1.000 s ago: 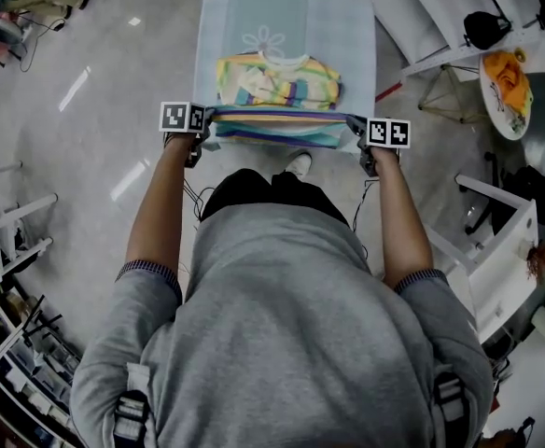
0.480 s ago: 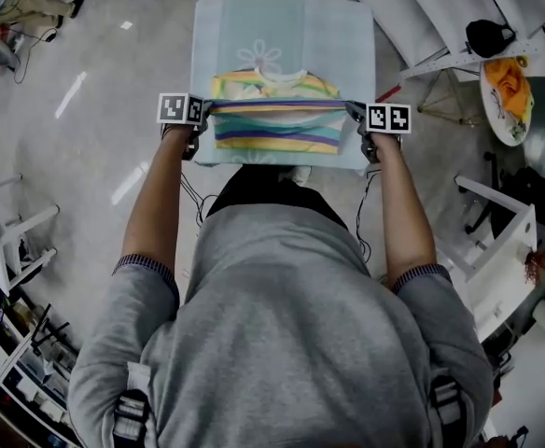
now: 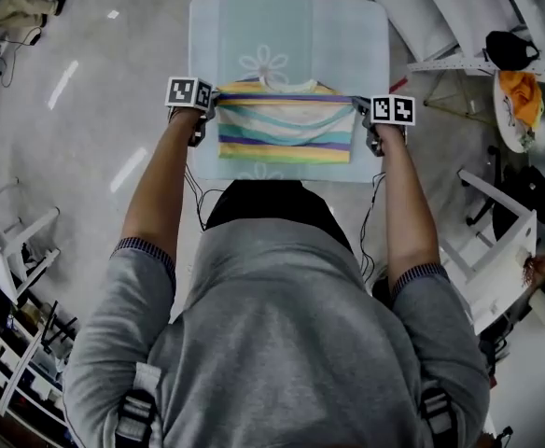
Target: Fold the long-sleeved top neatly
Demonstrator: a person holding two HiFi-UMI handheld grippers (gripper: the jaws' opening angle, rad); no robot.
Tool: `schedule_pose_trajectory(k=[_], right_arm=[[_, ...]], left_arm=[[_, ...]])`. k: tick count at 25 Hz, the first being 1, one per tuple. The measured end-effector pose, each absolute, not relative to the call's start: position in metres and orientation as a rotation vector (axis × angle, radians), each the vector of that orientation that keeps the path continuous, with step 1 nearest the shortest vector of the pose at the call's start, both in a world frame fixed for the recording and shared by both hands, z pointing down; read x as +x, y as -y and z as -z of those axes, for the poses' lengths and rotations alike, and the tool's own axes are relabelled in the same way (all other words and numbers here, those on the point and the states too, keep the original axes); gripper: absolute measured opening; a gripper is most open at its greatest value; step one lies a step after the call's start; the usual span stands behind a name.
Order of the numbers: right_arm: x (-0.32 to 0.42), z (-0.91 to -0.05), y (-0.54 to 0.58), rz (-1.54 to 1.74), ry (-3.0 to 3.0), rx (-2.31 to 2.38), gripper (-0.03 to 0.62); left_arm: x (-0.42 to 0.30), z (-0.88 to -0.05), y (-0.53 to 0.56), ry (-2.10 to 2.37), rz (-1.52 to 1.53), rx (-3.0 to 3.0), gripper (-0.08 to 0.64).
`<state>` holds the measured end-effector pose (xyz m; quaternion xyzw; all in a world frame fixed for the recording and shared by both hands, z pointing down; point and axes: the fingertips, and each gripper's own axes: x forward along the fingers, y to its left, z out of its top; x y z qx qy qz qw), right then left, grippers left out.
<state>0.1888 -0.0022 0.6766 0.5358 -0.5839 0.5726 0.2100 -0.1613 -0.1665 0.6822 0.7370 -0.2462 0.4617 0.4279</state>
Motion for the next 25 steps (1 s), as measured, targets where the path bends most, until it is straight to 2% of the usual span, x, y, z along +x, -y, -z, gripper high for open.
schedule_pose_trajectory(k=[4, 6, 7, 8, 10, 13, 15, 25], right_arm=[[0.194, -0.701, 0.014, -1.624, 1.575, 1.480, 0.056], [0.201, -0.708, 0.020, -1.622, 1.546, 1.500, 0.098], [0.207, -0.711, 0.023, -1.613, 1.527, 1.522, 0.151], [0.213, -0.713, 0.025, -1.602, 1.507, 1.547, 0.221], [0.223, -0.714, 0.028, -1.585, 1.479, 1.577, 0.264], [0.225, -0.707, 0.036, -1.538, 1.527, 1.561, 0.268], [0.223, -0.697, 0.041, -1.466, 1.601, 1.517, 0.268], [0.180, -0.664, 0.037, -0.972, 1.853, 1.022, 0.268]], left_arm=[[-0.154, -0.712, 0.178, 0.576, -1.146, 1.787, 0.053], [-0.151, -0.718, 0.192, 0.603, -1.091, 1.774, 0.082], [-0.150, -0.718, 0.202, 0.634, -1.046, 1.773, 0.108], [-0.150, -0.718, 0.212, 0.665, -0.992, 1.770, 0.171], [-0.152, -0.716, 0.229, 0.698, -0.874, 1.746, 0.279], [-0.155, -0.702, 0.247, 0.679, -0.777, 1.789, 0.291], [-0.150, -0.687, 0.250, 0.631, -0.818, 1.918, 0.291], [-0.130, -0.663, 0.179, 0.000, -1.379, 2.560, 0.290]])
